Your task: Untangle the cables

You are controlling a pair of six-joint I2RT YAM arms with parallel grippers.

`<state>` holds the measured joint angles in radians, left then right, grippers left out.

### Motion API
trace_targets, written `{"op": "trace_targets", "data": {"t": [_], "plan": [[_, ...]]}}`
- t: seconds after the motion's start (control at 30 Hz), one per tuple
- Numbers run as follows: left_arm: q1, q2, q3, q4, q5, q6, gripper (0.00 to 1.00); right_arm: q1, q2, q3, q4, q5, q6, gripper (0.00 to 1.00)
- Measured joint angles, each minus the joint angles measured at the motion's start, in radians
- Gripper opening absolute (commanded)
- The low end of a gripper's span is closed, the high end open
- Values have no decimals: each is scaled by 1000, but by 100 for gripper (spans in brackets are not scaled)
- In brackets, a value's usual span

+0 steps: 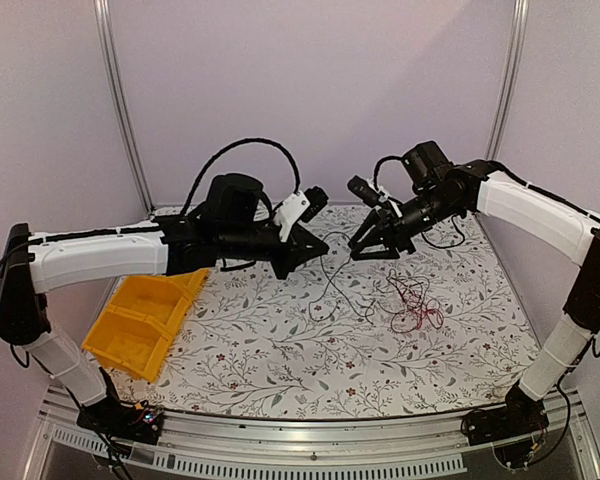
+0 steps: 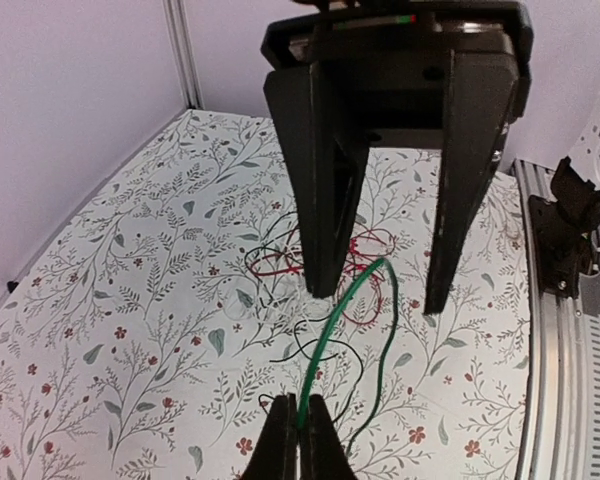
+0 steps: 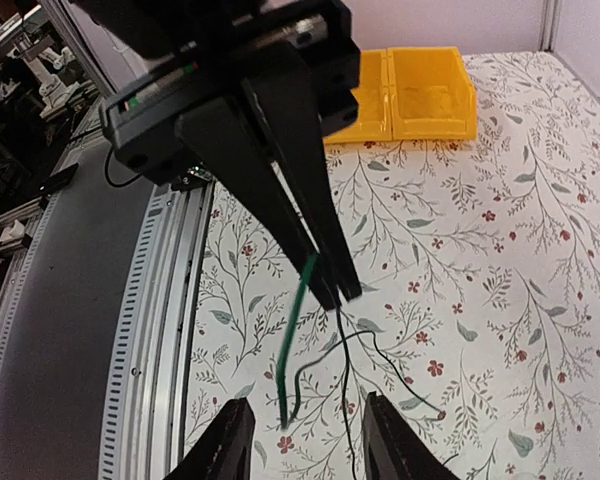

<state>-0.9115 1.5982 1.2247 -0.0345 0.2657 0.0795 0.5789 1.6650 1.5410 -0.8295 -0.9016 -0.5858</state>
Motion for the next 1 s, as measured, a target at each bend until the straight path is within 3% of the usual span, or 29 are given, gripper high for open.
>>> {"op": "trace_targets", "data": {"t": [0.23, 0.37, 0.6, 0.8, 1.0], "plan": [[49, -182, 0, -145, -150, -24, 0, -253, -119, -178, 67, -42, 25, 50], [127, -304, 1, -210, -240, -44, 0, -373, -198, -365, 152, -62, 43, 51], [266, -412, 6, -333, -435, -58, 0, -388, -216, -581, 255, -50, 68, 51], [418, -457, 3, -401, -543, -63, 0, -388, -200, -598, 320, -41, 70, 51], [566, -520, -37, -397, -560, -47, 0, -388, -166, -602, 341, -42, 69, 51]]}}
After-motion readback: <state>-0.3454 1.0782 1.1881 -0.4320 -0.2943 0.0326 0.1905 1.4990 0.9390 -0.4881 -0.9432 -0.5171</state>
